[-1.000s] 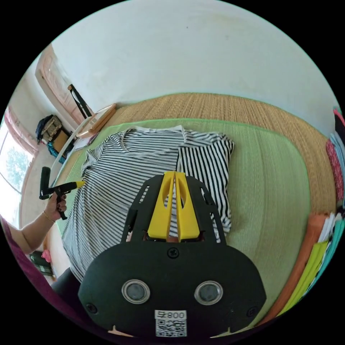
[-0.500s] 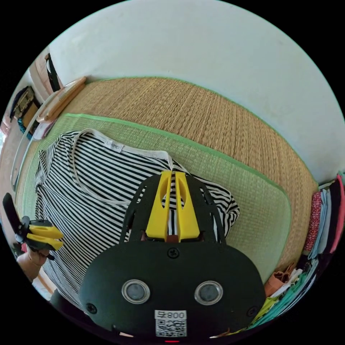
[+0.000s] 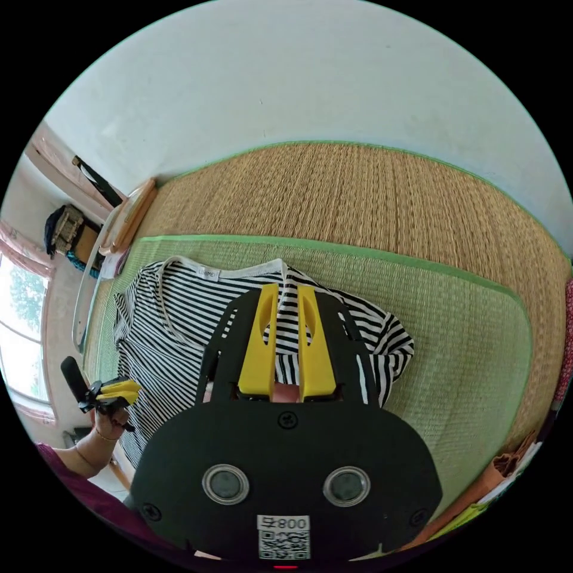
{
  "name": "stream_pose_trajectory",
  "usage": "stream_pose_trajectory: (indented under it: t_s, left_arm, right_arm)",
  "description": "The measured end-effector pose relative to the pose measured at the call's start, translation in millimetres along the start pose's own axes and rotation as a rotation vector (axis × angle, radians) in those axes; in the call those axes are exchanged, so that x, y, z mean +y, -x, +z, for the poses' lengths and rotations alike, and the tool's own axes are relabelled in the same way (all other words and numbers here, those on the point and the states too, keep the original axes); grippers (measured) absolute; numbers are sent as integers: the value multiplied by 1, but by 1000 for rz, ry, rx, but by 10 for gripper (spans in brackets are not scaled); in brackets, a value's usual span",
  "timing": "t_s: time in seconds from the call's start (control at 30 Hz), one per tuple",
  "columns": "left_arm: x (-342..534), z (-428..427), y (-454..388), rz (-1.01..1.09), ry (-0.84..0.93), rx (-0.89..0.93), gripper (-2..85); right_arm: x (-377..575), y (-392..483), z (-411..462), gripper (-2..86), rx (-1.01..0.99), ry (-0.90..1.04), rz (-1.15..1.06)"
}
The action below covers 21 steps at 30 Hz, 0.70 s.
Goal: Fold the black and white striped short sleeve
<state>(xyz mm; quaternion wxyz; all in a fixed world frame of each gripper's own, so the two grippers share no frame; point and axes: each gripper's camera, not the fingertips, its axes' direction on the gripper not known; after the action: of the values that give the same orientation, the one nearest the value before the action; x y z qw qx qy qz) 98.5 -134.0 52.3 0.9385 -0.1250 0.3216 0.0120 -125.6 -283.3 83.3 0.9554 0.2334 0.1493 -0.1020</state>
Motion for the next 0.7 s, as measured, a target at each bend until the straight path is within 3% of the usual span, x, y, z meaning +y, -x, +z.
stream_pose_trajectory:
  t_s: [0.13,0.27,0.53,0.7]
  left_arm:
    - [50,-61,40,-152,-149,-121,73]
    - [97,-112,77,-299,-287,-263,89]
    - [122,-126,129,-366,-282,-268,92]
    - [129,-129,147,-364,-250,-268,45]
  right_arm:
    - [2,14,-6,75,-45,-28,20]
    - [12,82,-15,72,-67,-71,-100]
    - [28,263,11,68,-255,-16,-383]
    - [30,392,42,68,-318,35,-551]
